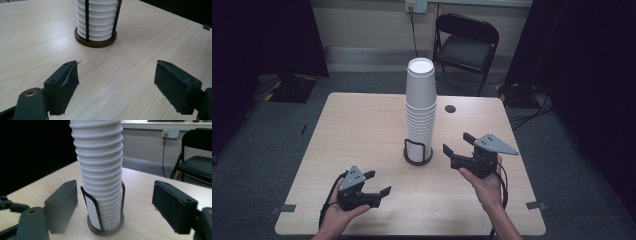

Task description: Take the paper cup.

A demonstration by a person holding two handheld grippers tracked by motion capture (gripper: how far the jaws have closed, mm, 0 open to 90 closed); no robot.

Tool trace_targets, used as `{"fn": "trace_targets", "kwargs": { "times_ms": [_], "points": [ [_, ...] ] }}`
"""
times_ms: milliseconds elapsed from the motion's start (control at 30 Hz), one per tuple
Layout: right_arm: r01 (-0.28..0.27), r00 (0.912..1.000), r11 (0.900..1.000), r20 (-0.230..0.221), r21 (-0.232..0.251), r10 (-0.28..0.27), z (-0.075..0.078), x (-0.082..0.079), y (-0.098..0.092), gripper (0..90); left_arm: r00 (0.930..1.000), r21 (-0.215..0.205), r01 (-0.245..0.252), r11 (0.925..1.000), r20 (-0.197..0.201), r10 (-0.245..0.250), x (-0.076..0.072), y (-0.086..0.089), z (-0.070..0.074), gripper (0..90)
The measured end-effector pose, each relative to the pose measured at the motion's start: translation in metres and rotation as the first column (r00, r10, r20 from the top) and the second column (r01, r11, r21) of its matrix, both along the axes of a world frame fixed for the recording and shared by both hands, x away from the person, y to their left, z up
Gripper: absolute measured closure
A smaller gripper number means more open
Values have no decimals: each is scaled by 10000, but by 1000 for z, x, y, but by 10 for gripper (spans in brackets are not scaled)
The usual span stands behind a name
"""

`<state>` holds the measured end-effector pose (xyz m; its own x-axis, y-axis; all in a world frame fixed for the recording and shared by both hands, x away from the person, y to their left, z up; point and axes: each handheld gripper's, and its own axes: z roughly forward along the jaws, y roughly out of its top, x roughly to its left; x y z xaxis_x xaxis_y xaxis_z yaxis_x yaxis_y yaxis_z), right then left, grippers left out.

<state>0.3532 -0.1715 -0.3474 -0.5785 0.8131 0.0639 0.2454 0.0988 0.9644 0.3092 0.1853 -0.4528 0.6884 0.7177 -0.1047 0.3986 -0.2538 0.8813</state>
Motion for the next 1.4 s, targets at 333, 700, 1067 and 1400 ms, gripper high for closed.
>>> {"fn": "trace_targets", "kwargs": {
  "times_ms": [333,700,1067,1400],
  "points": [
    [-319,9981,9992,532,254,305,29,13,7,226,10000,257,-14,9997,41,13,1,1,0,215],
    [-535,9941,9976,970,442,490,61,29,13,168,9999,254,126,9996,-107,-123,0,0,-1,210],
    [-874,9906,9948,1099,524,812,85,43,25,137,9991,127,399,9991,-178,-397,0,-2,-1,198],
    [-1256,9823,9920,1415,112,1227,100,59,42,138,9990,225,408,9989,-179,-404,0,-1,-1,198]
  ]
}}
